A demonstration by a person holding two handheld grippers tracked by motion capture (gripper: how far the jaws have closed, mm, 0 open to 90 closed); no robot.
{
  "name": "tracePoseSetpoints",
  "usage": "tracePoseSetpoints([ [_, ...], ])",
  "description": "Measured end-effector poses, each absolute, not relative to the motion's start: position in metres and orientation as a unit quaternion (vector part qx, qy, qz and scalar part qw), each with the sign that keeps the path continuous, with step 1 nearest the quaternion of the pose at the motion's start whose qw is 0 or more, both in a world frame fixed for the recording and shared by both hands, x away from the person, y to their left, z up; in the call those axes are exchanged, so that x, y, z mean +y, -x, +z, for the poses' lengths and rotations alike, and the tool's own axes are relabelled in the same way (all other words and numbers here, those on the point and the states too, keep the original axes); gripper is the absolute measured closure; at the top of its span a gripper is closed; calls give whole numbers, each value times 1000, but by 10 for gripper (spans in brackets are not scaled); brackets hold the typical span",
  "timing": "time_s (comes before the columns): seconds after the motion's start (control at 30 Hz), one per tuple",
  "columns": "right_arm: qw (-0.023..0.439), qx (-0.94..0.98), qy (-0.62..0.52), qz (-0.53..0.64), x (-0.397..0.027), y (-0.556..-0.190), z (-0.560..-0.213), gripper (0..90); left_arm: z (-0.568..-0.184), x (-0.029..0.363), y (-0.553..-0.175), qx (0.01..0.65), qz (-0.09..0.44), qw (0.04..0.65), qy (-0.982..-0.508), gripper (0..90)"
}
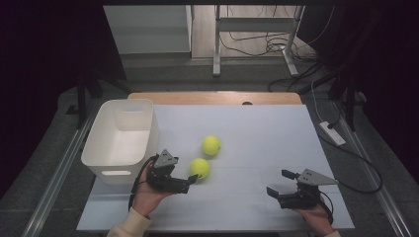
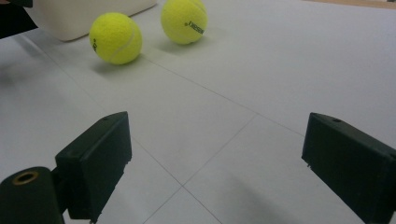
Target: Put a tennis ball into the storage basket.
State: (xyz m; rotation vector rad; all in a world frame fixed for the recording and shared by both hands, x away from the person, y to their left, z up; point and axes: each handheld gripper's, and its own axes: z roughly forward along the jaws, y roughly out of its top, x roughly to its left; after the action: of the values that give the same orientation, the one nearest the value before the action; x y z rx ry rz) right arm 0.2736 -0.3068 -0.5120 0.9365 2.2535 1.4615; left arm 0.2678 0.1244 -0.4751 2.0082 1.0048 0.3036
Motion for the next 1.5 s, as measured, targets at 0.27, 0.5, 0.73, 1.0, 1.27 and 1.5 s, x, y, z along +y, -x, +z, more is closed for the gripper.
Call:
tracePoseSetpoints([
  [0.27,148,784,-326,507,-307,-274,-512,82,-475,115,-274,397,119,415,-810,80],
  [0.5,148,785,-325,505,-307,-274,-513,82,-477,107,-283,398,111,405,-816,75],
  [0.73,150,786,-326,503,-307,-274,-513,82,-479,101,-288,396,106,396,-822,72],
  [1.0,151,786,-327,502,-307,-274,-514,82,-484,93,-299,397,95,384,-828,67],
  [1.27,150,787,-329,500,-307,-274,-514,82,-491,82,-311,400,86,366,-836,57],
  [1.5,151,788,-329,499,-306,-274,-514,82,-498,78,-317,405,79,350,-841,53],
])
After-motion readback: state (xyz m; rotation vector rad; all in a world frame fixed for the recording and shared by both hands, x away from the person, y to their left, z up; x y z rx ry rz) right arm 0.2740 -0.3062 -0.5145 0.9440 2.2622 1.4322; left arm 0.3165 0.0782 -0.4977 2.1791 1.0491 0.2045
